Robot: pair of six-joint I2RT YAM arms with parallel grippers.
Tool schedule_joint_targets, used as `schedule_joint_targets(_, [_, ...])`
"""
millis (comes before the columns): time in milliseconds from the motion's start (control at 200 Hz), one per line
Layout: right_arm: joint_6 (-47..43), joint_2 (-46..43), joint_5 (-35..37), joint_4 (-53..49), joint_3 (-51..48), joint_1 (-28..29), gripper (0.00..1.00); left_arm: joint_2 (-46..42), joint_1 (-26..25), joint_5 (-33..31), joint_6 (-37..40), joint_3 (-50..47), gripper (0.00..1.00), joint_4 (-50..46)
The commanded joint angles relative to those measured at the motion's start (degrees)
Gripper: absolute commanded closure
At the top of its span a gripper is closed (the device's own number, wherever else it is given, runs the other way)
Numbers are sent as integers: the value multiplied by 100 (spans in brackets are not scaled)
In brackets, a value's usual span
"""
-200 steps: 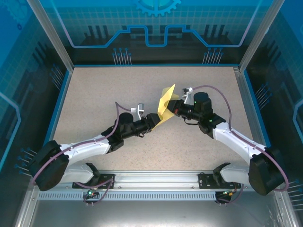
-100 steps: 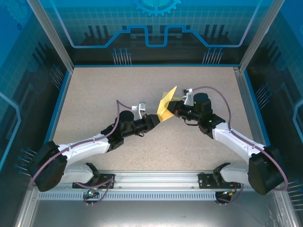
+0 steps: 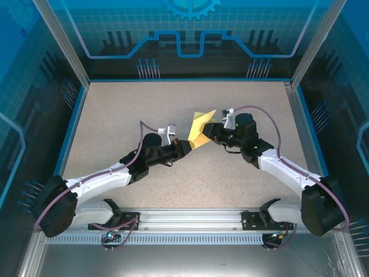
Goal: Fold a paper plane with a square sheet of paper (pick it up from the middle)
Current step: Turn over the paper at the center of the table.
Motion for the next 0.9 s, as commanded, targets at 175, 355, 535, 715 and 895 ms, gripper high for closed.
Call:
schedule_joint_targets(175, [-659, -354, 272, -898, 77, -330, 54, -345, 273, -347, 1758, 1101, 92, -3004])
schedule_joint_targets(355, [-1181, -445, 529, -1547, 215, -412, 51, 45, 218, -2673, 3480, 2358, 92, -5951])
schedule_joint_targets(535, [-1466, -366, 678, -1846, 275, -447, 49, 834, -374, -5858, 3997, 3257, 94, -7642])
schedule_joint_targets(715, [-1661, -212, 683, -2011, 386, -481, 47, 1746, -975, -7111, 4378, 3751, 94, -8091])
schedule_joint_targets(895, [-1793, -155, 491, -2099, 407, -699, 46, 2980, -1761, -7686, 5093, 3822, 96, -7946])
